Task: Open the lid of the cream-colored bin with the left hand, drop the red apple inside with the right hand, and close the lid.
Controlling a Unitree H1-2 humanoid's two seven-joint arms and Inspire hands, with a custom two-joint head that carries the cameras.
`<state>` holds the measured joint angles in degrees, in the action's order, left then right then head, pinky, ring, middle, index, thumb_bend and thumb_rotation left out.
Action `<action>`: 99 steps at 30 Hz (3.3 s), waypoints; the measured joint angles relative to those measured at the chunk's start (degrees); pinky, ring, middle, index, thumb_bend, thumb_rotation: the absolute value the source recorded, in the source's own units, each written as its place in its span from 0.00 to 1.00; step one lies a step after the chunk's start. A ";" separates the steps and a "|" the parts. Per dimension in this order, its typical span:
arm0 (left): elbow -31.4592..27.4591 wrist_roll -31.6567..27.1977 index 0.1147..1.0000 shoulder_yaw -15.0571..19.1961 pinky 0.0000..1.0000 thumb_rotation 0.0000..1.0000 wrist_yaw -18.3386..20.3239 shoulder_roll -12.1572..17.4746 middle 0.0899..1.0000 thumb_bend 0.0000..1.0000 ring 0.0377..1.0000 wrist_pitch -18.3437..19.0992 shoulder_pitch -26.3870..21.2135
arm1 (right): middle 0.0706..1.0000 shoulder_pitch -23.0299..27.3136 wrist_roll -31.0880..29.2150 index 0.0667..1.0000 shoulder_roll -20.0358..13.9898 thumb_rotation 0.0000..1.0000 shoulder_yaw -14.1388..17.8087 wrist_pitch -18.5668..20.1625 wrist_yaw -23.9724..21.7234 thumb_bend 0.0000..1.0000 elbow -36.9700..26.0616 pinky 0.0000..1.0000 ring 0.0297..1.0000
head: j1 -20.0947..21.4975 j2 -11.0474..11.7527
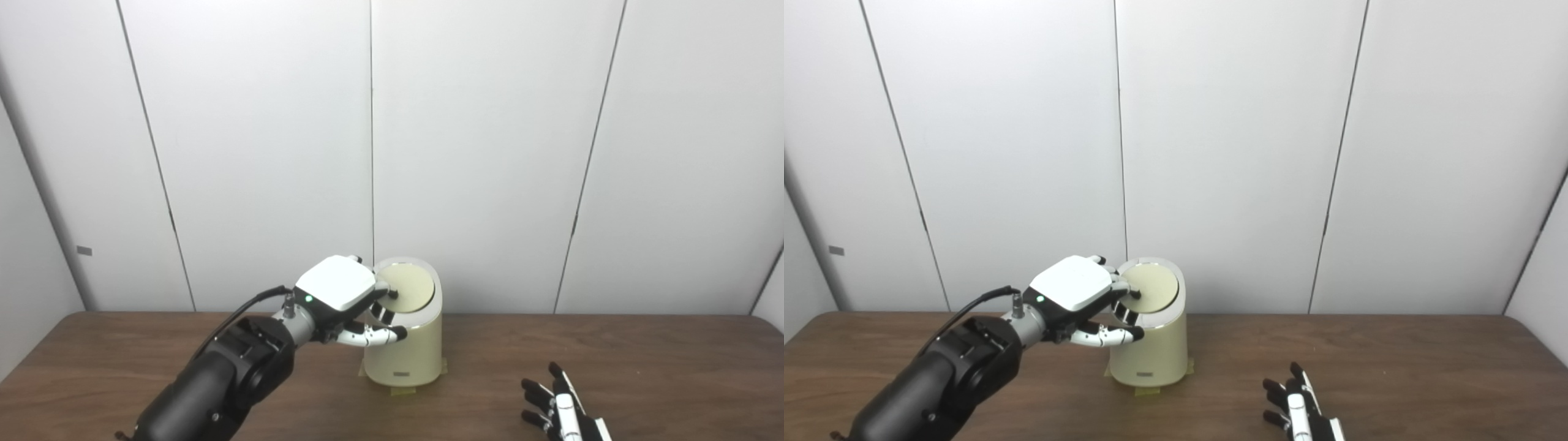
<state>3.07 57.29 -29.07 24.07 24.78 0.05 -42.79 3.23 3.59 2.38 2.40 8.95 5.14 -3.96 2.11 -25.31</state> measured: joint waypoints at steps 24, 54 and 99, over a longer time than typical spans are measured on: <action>-0.17 7.32 0.75 -0.54 1.00 0.93 -3.99 -0.82 0.87 0.51 0.94 -5.87 1.92 | 0.77 -0.49 4.20 0.95 -0.15 1.00 -1.72 2.04 1.27 0.37 -1.67 0.69 0.79 | 0.70 -1.93; -4.48 -1.94 0.86 10.28 0.67 0.79 -14.79 -8.20 0.81 0.40 0.78 -5.51 13.09 | 0.76 -0.98 3.35 0.95 -0.67 1.00 -1.74 4.93 0.98 0.37 -4.11 0.70 0.79 | 0.97 -3.08; -21.75 -52.59 0.92 34.72 0.88 0.93 -18.81 -20.38 0.86 0.35 0.85 14.94 42.14 | 0.82 -3.08 -3.12 0.87 -3.33 0.91 0.50 5.65 -1.97 0.50 -12.24 0.72 0.82 | 0.53 -5.98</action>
<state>-18.68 4.70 5.65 5.25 4.40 14.99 -0.65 0.14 0.47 -0.95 2.91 14.60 3.17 -16.21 2.63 -31.29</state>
